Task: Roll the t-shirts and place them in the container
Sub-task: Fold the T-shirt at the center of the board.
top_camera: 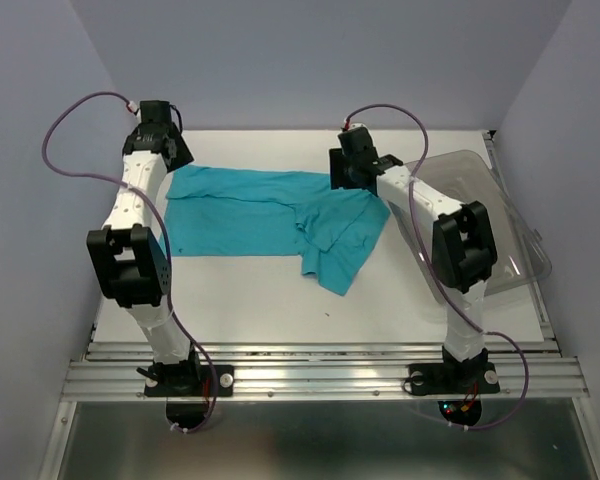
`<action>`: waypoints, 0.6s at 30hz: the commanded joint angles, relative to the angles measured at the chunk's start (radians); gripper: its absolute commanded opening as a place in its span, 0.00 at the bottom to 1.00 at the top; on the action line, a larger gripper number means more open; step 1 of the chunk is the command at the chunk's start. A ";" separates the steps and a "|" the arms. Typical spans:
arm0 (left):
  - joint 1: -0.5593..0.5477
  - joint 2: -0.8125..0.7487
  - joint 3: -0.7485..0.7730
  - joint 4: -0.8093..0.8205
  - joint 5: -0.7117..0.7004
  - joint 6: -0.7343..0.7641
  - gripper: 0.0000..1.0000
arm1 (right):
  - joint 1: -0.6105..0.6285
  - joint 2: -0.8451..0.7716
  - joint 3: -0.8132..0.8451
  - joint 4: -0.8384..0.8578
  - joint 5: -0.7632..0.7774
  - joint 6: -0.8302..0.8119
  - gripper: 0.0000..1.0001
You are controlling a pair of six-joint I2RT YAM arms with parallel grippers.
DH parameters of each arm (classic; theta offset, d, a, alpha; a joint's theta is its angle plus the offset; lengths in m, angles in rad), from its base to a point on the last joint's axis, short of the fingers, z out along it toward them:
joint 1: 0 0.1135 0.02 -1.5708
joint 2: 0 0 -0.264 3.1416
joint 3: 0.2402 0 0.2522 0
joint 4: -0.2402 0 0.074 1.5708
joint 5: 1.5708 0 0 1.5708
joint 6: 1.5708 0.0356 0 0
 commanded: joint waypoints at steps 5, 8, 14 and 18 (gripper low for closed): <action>0.012 -0.217 -0.446 0.075 -0.049 -0.057 0.56 | 0.127 -0.214 -0.318 0.040 -0.084 0.093 0.63; 0.016 -0.289 -0.575 0.092 -0.059 -0.083 0.56 | 0.161 -0.299 -0.439 0.051 -0.098 0.137 0.63; 0.103 -0.377 -0.758 0.133 -0.032 -0.123 0.58 | 0.161 -0.454 -0.597 0.057 -0.139 0.188 0.63; 0.169 -0.358 -0.793 0.159 0.004 -0.130 0.64 | 0.161 -0.500 -0.647 0.059 -0.152 0.193 0.63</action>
